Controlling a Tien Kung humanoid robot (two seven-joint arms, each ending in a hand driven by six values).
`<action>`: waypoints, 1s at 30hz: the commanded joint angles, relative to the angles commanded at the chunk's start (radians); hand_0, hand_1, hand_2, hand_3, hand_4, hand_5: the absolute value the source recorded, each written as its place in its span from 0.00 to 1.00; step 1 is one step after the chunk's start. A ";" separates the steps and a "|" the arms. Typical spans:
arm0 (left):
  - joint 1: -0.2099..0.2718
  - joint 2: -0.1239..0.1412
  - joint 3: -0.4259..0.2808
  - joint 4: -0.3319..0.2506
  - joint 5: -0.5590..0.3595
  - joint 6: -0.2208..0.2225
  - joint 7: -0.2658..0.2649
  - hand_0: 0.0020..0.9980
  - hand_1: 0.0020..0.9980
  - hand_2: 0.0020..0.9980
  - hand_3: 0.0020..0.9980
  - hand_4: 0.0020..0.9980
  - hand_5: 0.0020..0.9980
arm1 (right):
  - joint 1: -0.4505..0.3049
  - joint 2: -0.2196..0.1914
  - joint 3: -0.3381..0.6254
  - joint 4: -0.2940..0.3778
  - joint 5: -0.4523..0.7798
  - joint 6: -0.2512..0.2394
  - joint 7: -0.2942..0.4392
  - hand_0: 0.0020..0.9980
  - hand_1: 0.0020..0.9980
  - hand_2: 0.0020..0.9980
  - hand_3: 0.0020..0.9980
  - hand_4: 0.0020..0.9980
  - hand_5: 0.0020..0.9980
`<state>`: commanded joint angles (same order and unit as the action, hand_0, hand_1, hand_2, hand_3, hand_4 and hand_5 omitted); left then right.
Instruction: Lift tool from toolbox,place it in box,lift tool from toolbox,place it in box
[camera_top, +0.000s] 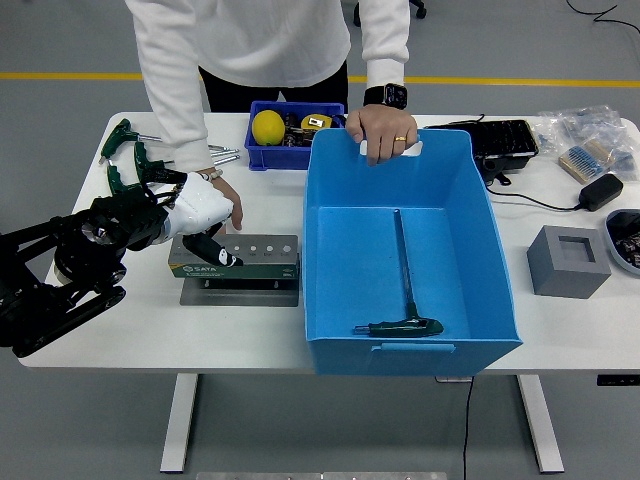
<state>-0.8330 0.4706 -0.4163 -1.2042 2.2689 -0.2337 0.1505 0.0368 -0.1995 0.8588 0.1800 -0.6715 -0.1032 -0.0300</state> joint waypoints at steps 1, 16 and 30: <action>0.000 0.001 0.002 0.000 0.000 -0.001 0.000 0.85 0.43 0.37 0.30 0.93 0.97 | 0.000 0.000 0.000 0.000 0.000 0.000 0.000 0.76 0.70 0.73 0.71 0.97 0.83; -0.009 -0.002 0.010 0.001 0.000 0.005 -0.008 0.78 0.28 0.24 0.18 0.93 0.98 | -0.001 0.001 0.001 0.000 0.007 -0.002 0.000 0.76 0.69 0.73 0.71 0.97 0.84; -0.010 0.001 0.010 0.010 0.000 0.038 -0.028 0.70 0.18 0.16 0.12 0.93 0.98 | -0.002 0.000 -0.001 0.000 0.013 0.000 0.001 0.76 0.69 0.73 0.71 0.97 0.84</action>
<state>-0.8429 0.4712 -0.4066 -1.1942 2.2689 -0.1954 0.1222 0.0345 -0.1997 0.8573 0.1800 -0.6585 -0.1036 -0.0285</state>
